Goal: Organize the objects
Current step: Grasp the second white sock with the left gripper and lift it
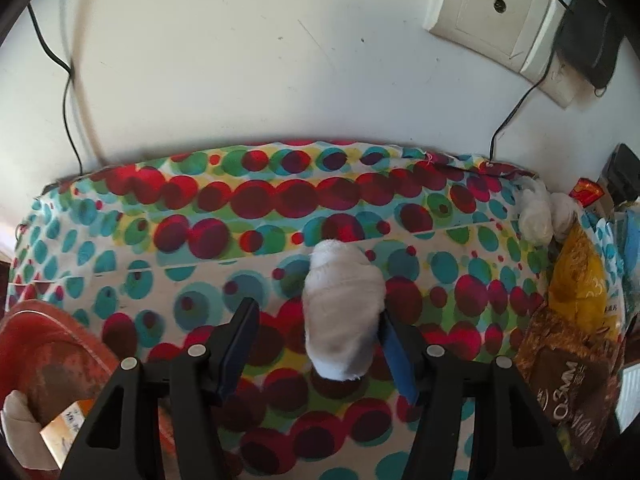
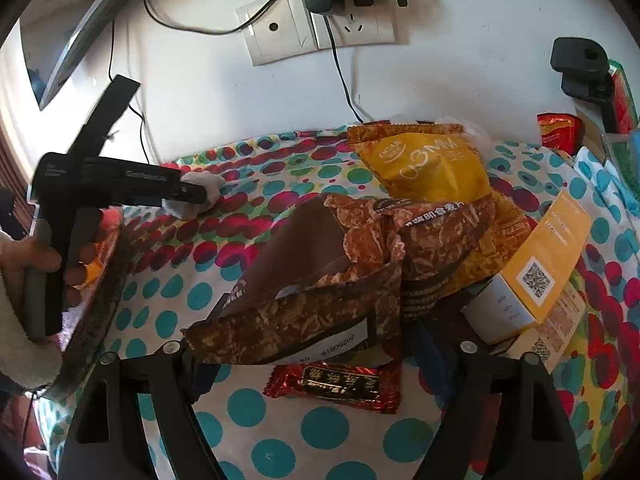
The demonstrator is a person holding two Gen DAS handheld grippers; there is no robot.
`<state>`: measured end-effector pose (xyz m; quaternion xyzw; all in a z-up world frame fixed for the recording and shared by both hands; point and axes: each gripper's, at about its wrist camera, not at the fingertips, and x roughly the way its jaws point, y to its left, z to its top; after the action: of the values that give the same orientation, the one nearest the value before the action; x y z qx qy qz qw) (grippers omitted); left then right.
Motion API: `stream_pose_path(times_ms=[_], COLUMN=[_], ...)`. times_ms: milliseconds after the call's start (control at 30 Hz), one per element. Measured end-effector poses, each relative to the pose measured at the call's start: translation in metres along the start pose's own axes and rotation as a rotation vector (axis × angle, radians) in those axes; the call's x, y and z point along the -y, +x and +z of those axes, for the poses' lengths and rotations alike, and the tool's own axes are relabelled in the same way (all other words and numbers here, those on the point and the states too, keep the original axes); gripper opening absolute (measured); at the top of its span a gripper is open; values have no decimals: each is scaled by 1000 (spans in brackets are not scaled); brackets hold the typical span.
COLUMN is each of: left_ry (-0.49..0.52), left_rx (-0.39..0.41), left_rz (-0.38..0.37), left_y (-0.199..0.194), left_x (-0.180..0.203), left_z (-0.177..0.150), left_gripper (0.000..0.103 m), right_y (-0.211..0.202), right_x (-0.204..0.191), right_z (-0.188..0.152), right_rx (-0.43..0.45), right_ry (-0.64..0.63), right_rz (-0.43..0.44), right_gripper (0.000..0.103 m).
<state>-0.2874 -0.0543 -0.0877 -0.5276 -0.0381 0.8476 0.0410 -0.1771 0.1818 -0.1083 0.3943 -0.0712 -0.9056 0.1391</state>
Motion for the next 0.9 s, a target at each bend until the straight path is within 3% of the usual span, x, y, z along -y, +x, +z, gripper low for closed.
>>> stream_pose_path(times_ms=[133,367,500,567,600,633,667,733,900], left_ry=[4,88,75,66,64,62,59,41,5], left_rx=[-18,0,9,2,3,4,5,8,31], left_rz=[-6,48,27,27,34,37,39,16,2], left_y=[8,16,18,18,21,21,19,13,-8], left_x=[7,23,22,20,25,24,22,14,-6], left_z=[2,-4,-3,-3,0,0,-1,-5,-18], left_gripper=[61,61,60,52,44,35,33,30,28], right_y=[1,-1,5,4,7,11,14,15,0], right_x=[9,26,50,58,58,55,52,47,25], right_z=[2,12,11,12,14,16,16,15,17], right_rx=[5,30,31,57,47,20,0,8,52], right_ry=[101,287,524,595,590,561,523,461,294], right_rz=[80,146,214,207,211,215,202,211,129], right_gripper=[99,103,103,103,99,72,61,60,60])
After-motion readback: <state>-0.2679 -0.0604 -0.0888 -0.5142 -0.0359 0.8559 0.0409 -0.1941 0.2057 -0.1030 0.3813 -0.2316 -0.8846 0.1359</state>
